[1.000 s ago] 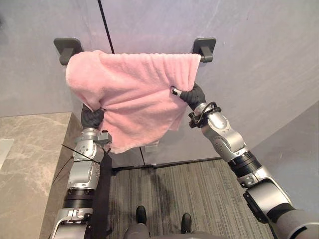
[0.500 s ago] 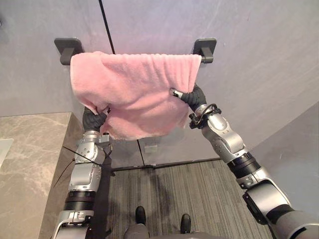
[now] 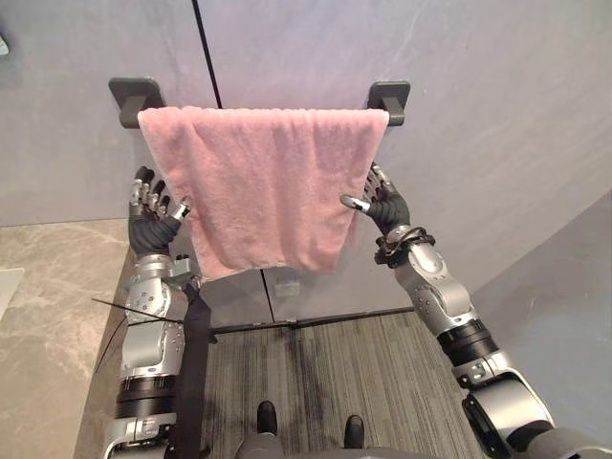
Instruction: Organize washtable
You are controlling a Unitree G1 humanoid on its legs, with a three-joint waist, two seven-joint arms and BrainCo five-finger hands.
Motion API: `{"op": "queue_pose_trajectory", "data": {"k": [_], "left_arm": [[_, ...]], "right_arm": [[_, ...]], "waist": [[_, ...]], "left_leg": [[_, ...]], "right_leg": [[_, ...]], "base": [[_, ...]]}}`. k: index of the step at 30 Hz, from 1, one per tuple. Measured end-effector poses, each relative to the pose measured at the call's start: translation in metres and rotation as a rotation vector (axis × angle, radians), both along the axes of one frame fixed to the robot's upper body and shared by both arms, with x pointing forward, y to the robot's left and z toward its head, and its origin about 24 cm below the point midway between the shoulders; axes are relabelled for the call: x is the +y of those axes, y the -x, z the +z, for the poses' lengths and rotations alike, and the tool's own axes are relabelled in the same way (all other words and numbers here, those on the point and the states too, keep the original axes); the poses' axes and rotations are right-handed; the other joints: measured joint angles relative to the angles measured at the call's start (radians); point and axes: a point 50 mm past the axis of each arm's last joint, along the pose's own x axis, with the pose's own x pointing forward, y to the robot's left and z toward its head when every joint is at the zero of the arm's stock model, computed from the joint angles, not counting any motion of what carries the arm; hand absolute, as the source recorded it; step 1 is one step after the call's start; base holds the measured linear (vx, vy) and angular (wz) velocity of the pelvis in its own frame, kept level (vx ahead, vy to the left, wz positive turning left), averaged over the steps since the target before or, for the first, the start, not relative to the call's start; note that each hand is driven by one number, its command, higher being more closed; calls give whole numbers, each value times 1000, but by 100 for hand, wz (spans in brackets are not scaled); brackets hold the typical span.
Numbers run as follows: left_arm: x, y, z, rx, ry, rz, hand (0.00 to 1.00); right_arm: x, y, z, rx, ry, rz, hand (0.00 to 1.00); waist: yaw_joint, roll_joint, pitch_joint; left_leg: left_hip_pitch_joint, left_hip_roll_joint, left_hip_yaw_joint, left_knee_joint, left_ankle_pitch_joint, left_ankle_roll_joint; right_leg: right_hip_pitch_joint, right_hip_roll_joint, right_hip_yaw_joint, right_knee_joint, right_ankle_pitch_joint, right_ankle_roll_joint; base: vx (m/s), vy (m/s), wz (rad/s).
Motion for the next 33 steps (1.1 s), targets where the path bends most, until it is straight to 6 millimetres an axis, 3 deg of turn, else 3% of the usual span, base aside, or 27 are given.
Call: {"op": "queue_pose_trajectory", "data": {"k": [7,11,14,18,21,25,33], "left_arm": [[0,21,11,-92,21,47,0],[-2,34,28,-182,-22,81,0],[-6,42,43,-254,-49,100,0],[-17,56,64,-395,-55,93,0],[-27,59,69,-432,-76,34,0],[-48,53,66,-419,-105,-104,0],[-78,46,49,-342,-80,-325,0]], "right_arm": [[-27,14,-8,13,-86,-136,0],[-46,20,15,-95,-108,-259,0],[-49,27,35,-204,-143,-289,0],[-41,38,58,-348,-197,-251,0],[-21,41,60,-368,-203,-115,0],[9,46,57,-368,-172,78,0],[37,51,55,-357,-126,249,0]], "waist": [[0,24,-31],[-4,29,-37],[-7,31,-42],[-14,36,-47],[-25,39,-55],[-24,44,-59],[-23,44,-59]], "left_leg": [[0,-2,-10,0,0,0],[13,-2,-13,0,0,0],[18,-2,-13,0,-4,-5],[19,-3,-18,0,-4,-5],[20,-4,-23,0,-4,-5],[20,-3,-27,0,-4,-5],[17,-3,-32,0,-4,-5]], "right_leg": [[5,-2,-13,1,-10,-5],[20,-1,-14,-3,-10,-6],[25,-2,-15,-2,-12,-6],[27,-2,-20,-3,-14,-2],[32,-3,-26,-4,-15,-2],[35,-3,-29,-4,-15,-1],[35,-3,-35,-4,-18,3]], "base": [[9,-2,5],[0,0,0],[0,0,0],[-5,-2,3],[-3,-3,4],[-1,-2,1],[0,-1,0]]}}
